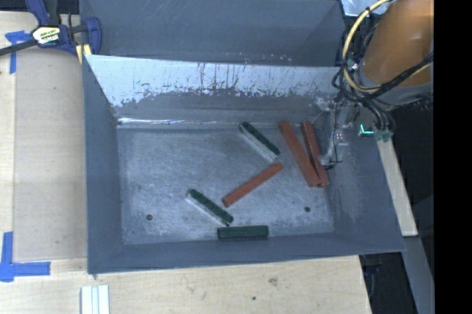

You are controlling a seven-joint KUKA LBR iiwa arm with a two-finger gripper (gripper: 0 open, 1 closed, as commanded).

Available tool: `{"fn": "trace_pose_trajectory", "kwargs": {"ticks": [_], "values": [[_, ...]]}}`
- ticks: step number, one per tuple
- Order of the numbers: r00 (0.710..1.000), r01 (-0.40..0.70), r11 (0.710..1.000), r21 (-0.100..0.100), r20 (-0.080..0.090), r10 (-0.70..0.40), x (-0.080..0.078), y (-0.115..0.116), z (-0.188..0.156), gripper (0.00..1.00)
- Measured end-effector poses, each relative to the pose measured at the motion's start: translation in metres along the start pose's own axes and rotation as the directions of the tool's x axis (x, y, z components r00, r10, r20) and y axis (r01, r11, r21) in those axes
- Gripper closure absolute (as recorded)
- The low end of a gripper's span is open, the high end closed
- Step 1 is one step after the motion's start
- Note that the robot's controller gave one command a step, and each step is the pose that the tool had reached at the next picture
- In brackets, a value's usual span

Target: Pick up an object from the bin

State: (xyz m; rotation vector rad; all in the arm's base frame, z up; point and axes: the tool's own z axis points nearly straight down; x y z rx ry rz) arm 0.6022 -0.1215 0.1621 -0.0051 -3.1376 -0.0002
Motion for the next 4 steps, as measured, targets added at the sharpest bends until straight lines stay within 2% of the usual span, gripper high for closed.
{"fn": "trace_pose_trajectory", "kwargs": {"ticks": [1,2,3,4], "values": [[0.983,0.183,0.983,0.001,0.007,-0.183,0.03,0.057,0.092,0.0],[0.856,0.518,0.856,0.004,0.009,-0.518,0.026,0.139,0.092,0.0],[0.855,0.519,0.855,0.004,0.011,-0.519,0.026,0.139,0.091,1.0],[0.816,0.577,0.817,0.009,0.014,-0.577,0.032,0.141,-0.066,1.0]]}}
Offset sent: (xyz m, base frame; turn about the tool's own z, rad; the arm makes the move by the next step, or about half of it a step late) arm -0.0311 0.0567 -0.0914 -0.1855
